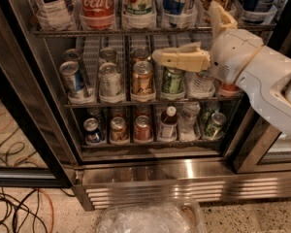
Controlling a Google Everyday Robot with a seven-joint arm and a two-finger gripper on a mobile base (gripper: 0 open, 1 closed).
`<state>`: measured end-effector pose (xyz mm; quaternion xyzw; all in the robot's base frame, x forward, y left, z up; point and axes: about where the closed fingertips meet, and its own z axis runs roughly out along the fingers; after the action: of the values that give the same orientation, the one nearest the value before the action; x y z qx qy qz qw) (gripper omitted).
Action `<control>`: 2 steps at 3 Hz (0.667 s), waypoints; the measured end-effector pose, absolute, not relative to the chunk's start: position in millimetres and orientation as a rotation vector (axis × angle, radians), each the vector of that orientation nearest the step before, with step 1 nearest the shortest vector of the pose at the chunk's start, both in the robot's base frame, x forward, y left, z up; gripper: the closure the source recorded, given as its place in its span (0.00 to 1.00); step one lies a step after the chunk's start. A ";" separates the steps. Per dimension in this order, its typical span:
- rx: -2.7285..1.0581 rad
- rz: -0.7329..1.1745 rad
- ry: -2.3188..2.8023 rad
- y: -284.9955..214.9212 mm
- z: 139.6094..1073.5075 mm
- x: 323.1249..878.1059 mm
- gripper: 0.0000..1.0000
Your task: Pick redbull can from top shelf of fridge
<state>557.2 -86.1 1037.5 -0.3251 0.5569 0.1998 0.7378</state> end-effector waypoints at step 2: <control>-0.714 0.438 1.223 -86.1 1037.6 557.1 0.42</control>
Offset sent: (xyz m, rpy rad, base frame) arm -0.0001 -0.0001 0.0000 0.0001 0.0000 -0.0003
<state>557.1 -86.1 1037.6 -0.3250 0.5569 0.1997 0.7378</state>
